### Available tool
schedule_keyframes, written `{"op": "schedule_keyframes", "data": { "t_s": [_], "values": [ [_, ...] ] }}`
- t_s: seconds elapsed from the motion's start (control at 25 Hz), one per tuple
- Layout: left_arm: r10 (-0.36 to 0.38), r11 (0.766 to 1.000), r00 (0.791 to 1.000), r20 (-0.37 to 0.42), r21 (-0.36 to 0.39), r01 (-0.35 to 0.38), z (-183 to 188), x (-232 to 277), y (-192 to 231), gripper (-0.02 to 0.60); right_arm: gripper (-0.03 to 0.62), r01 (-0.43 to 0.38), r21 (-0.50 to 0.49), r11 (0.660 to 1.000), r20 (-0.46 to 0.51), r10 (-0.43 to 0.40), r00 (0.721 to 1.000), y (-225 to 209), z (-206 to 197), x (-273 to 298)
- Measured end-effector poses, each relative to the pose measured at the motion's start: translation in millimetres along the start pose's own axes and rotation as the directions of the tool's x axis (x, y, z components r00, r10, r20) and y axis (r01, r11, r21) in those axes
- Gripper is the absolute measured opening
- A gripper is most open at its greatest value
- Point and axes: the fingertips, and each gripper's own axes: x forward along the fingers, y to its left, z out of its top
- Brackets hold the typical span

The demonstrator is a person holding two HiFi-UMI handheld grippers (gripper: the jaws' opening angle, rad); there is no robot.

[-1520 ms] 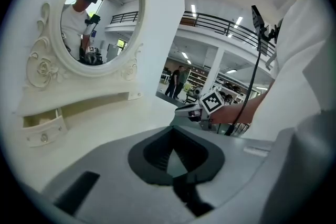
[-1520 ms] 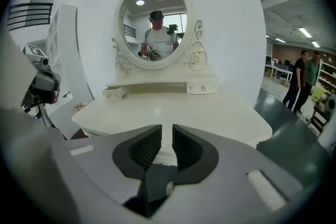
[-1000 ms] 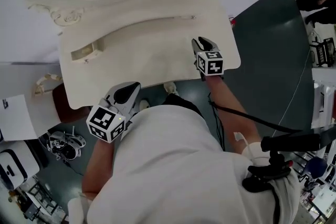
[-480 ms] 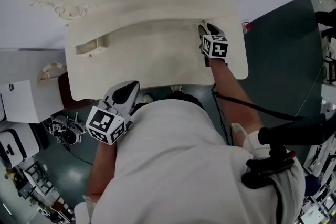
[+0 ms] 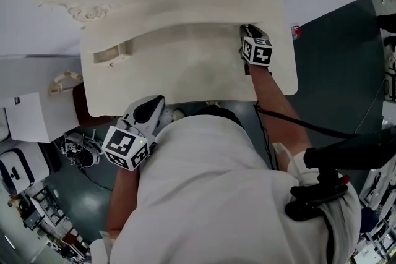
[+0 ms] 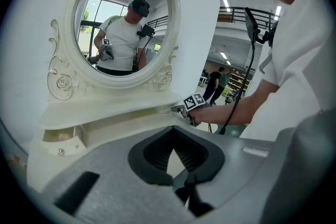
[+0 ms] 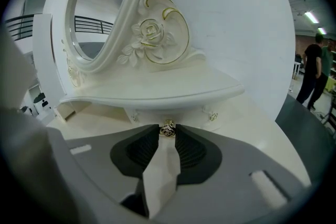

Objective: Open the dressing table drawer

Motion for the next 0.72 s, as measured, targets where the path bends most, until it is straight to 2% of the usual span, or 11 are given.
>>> {"op": "schedule_keyframes", "data": {
  "t_s": [0.72],
  "values": [
    [-0.041, 0.999, 0.999, 0.006, 0.019, 0.041, 0, -3, 1, 0.002, 0.097, 0.027, 0.001, 1.0, -0.02, -0.027, 0.999, 2, -16, -17]
  ]
}}
